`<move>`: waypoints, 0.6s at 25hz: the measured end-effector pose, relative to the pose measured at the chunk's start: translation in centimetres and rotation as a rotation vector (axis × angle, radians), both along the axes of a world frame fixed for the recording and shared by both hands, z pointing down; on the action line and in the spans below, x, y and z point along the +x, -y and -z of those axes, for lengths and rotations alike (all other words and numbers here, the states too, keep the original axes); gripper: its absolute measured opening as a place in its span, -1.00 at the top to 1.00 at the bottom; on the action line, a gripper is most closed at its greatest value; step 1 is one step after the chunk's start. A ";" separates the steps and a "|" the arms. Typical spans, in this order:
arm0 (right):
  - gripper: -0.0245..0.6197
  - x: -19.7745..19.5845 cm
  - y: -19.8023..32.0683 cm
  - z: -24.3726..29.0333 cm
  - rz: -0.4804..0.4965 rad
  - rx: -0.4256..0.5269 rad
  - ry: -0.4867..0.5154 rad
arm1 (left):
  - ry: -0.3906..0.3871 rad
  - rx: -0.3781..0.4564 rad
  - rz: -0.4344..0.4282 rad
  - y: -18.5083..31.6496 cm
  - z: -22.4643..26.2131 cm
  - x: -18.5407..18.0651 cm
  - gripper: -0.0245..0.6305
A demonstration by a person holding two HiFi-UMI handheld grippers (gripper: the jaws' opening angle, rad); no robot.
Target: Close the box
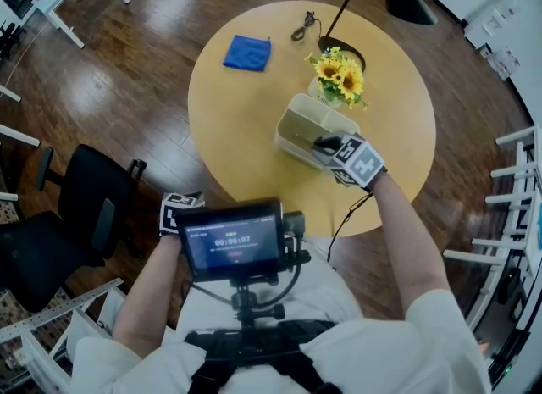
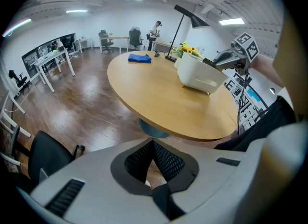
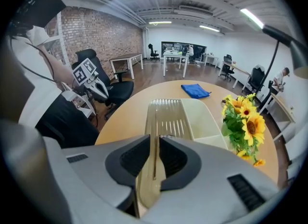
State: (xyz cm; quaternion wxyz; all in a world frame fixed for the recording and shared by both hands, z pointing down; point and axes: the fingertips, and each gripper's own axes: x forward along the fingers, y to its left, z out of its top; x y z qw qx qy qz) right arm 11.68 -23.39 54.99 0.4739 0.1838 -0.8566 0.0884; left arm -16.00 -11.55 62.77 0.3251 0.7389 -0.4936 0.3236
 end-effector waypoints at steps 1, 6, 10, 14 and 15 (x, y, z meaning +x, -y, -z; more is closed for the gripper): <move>0.73 0.1 -0.1 0.0 0.002 0.002 -0.006 | 0.001 0.000 -0.003 0.0 0.0 -0.1 0.94; 0.72 0.1 -0.4 0.8 -0.040 0.025 -0.003 | -0.003 -0.005 -0.029 -0.3 0.1 -0.7 0.94; 0.62 1.3 -0.2 2.3 -0.139 0.076 0.022 | 0.004 -0.015 -0.088 0.0 0.2 -0.8 0.94; 0.62 4.2 -1.9 3.7 -0.360 0.150 0.096 | 0.005 -0.005 -0.175 0.6 0.6 -0.5 0.94; 0.62 5.2 -2.9 3.7 -0.431 0.167 0.112 | 0.004 0.001 -0.199 0.8 0.8 -0.3 0.94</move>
